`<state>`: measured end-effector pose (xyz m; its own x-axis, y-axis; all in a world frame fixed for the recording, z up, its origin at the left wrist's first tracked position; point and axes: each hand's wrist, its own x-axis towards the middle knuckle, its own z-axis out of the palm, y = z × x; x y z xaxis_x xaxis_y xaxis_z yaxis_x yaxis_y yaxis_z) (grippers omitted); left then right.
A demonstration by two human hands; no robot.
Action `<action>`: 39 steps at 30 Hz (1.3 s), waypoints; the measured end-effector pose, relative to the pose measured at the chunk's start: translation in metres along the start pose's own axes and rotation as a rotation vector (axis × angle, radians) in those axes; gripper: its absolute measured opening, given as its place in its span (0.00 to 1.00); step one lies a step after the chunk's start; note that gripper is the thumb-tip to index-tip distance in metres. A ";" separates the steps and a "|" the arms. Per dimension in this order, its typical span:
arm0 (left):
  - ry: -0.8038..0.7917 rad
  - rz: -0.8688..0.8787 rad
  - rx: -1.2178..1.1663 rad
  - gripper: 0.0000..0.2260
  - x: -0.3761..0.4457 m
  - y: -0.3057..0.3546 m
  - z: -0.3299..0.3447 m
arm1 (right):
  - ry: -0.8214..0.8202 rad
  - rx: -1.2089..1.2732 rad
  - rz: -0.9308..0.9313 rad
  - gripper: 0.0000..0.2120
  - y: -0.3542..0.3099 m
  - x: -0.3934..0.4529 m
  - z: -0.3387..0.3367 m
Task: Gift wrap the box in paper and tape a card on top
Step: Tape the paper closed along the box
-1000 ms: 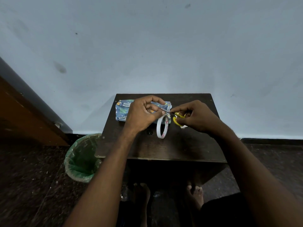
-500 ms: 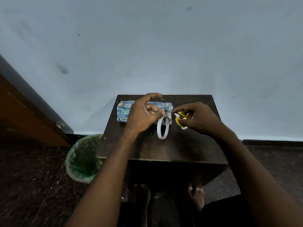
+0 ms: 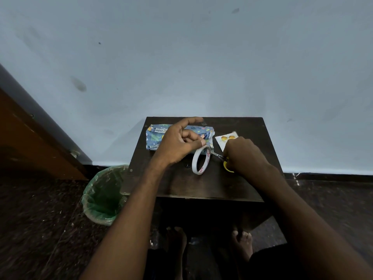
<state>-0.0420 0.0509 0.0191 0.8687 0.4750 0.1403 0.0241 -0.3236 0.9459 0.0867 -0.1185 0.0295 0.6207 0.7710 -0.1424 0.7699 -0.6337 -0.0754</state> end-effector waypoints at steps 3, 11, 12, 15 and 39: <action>-0.012 0.002 -0.030 0.27 0.001 0.000 -0.003 | -0.013 -0.020 -0.010 0.11 -0.003 -0.002 -0.002; -0.027 -0.013 -0.077 0.25 0.000 -0.001 -0.004 | -0.079 0.031 -0.030 0.16 -0.004 0.000 -0.001; -0.030 -0.015 -0.079 0.25 0.000 -0.002 -0.003 | -0.094 0.038 -0.039 0.16 -0.004 0.001 -0.001; -0.021 -0.010 -0.081 0.25 0.001 0.000 -0.003 | -0.115 0.045 -0.073 0.14 -0.004 0.003 -0.002; 0.269 -0.084 -0.208 0.37 0.001 0.004 0.000 | 0.422 0.599 -0.200 0.05 -0.013 0.010 0.014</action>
<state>-0.0407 0.0503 0.0226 0.7056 0.7007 0.1055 -0.0356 -0.1136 0.9929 0.0809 -0.1029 0.0156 0.5744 0.7572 0.3110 0.7365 -0.3122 -0.6001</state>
